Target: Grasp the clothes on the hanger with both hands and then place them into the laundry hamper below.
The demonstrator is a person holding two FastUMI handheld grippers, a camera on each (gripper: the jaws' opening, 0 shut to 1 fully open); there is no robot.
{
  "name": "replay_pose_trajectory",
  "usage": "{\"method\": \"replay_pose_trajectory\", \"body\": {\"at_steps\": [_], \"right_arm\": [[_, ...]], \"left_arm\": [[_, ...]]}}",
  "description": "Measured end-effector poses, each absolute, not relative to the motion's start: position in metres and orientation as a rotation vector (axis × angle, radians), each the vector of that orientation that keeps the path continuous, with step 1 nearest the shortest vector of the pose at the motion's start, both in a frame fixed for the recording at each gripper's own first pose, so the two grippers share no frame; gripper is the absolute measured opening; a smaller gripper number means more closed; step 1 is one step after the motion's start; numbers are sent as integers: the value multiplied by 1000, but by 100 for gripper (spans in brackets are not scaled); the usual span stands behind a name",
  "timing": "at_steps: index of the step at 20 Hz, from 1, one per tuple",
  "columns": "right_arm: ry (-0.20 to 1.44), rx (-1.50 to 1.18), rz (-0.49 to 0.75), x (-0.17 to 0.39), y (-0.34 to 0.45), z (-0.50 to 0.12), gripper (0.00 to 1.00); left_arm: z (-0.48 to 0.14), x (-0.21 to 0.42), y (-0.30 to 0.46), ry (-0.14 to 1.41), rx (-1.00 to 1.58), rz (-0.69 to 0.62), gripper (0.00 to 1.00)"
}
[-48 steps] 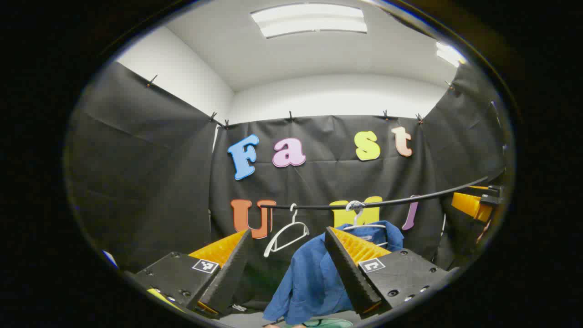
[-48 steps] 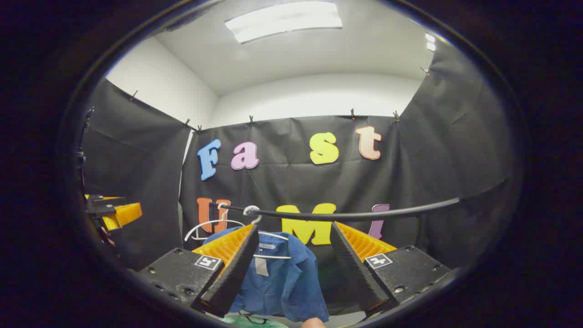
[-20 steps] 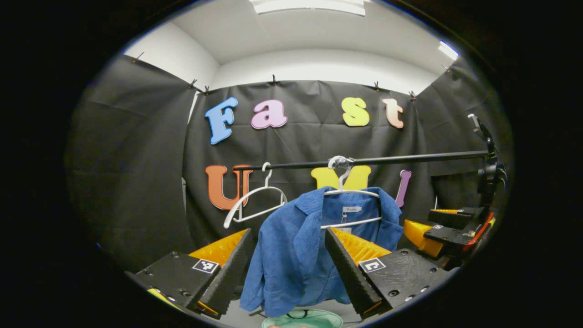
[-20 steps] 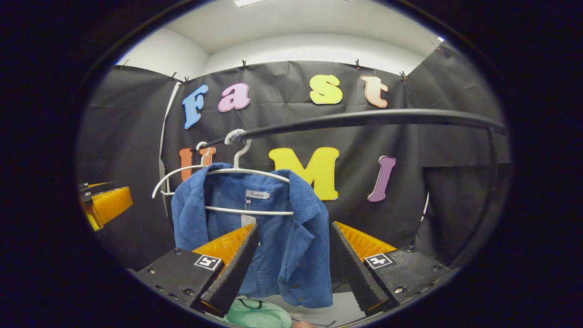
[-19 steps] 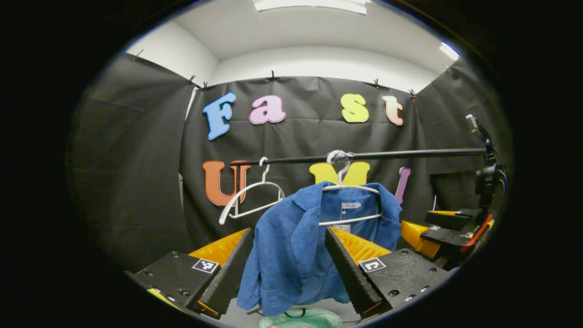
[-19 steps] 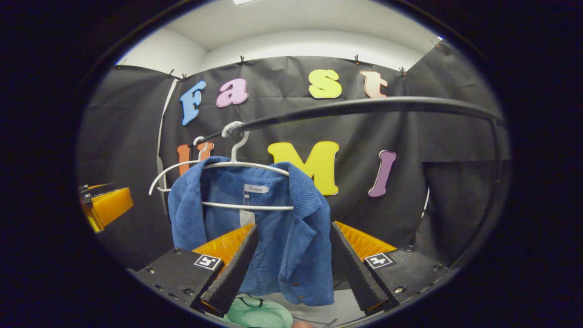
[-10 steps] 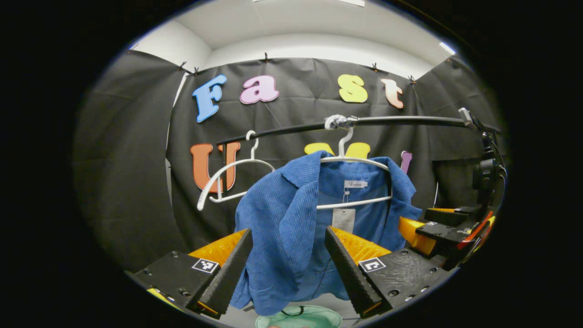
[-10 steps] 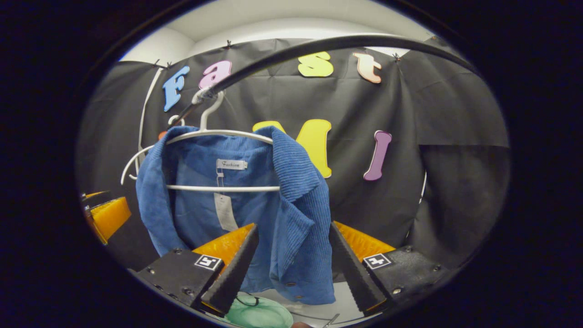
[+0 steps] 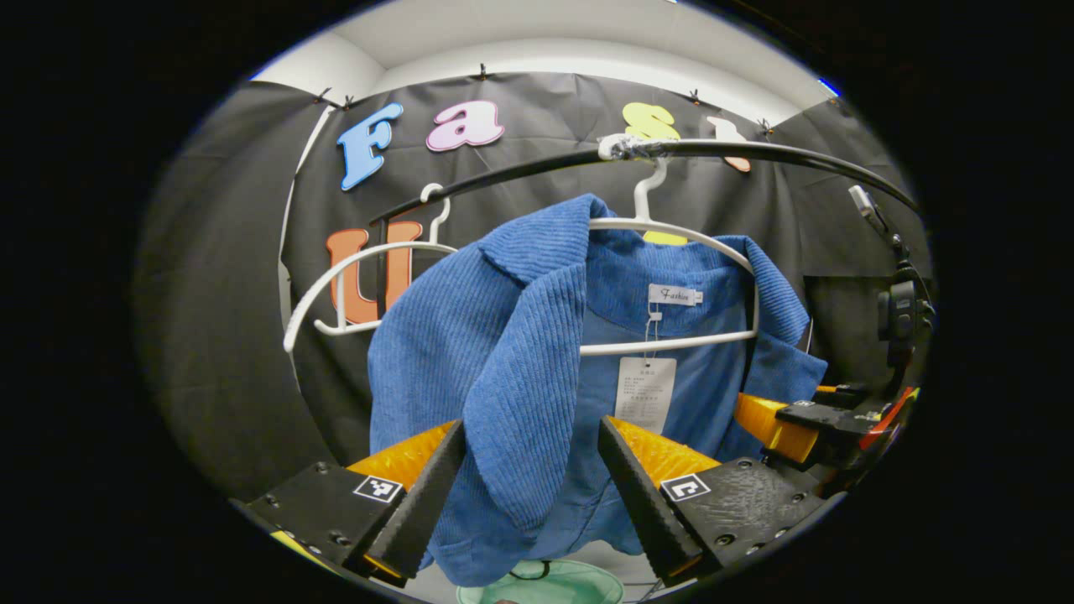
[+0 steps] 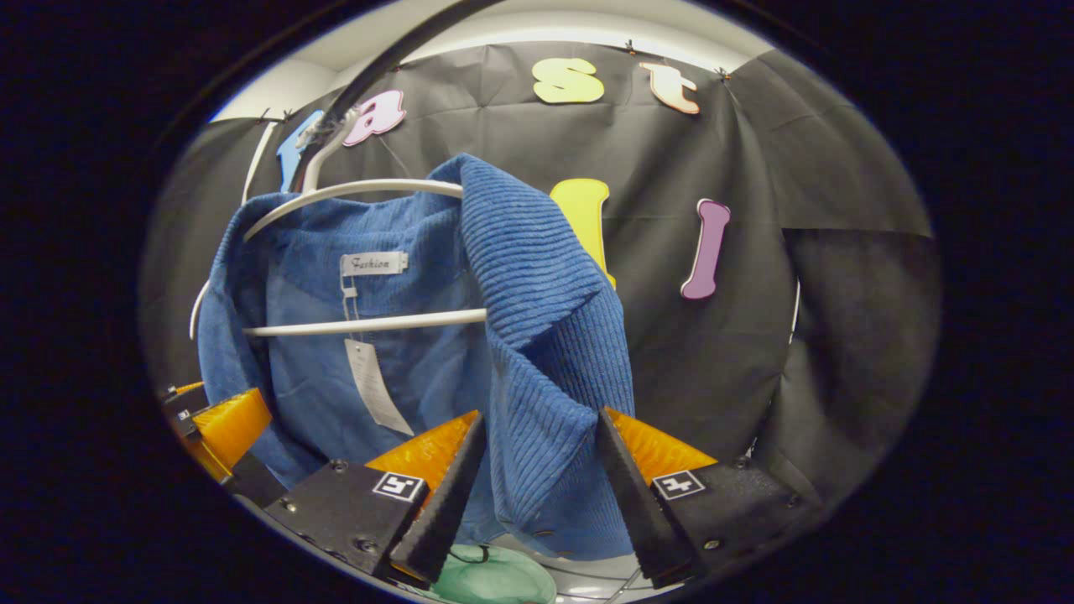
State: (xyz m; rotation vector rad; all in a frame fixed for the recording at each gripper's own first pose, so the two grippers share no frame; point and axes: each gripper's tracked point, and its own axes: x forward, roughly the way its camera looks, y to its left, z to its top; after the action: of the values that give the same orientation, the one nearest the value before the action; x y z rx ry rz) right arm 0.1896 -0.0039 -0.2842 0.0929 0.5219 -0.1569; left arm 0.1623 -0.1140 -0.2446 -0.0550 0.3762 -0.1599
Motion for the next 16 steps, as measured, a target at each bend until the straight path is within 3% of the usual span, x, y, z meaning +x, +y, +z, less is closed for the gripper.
{"method": "replay_pose_trajectory", "body": {"at_steps": [2, 3, 6, 7, 8, 10, 12, 13, 16], "right_arm": [[521, 94, -143, 195, -2, -287, 76], [514, 86, -148, 195, -4, -287, 70], [492, 71, -179, 193, -12, -284, 54], [487, 72, -188, 193, -14, -282, 43], [481, 72, -198, 191, -18, -281, 39], [469, 76, -207, 189, -23, -277, 27], [462, 85, -202, 187, -25, -274, 19], [455, 87, -207, 186, -28, -272, 17], [418, 81, -221, 182, -33, -263, 12]], "left_arm": [[-247, 167, -117, 370, -45, -160, 96], [-246, 167, -117, 363, -37, -158, 100], [-249, 177, -119, 360, -34, -151, 75], [-251, 178, -120, 369, -44, -153, 80], [-252, 181, -121, 373, -51, -146, 65], [-251, 182, -116, 371, -63, -130, 53], [-249, 182, -111, 371, -73, -108, 30], [-247, 181, -113, 371, -86, -124, 12], [-239, 179, -110, 354, -109, -147, 5]]}}
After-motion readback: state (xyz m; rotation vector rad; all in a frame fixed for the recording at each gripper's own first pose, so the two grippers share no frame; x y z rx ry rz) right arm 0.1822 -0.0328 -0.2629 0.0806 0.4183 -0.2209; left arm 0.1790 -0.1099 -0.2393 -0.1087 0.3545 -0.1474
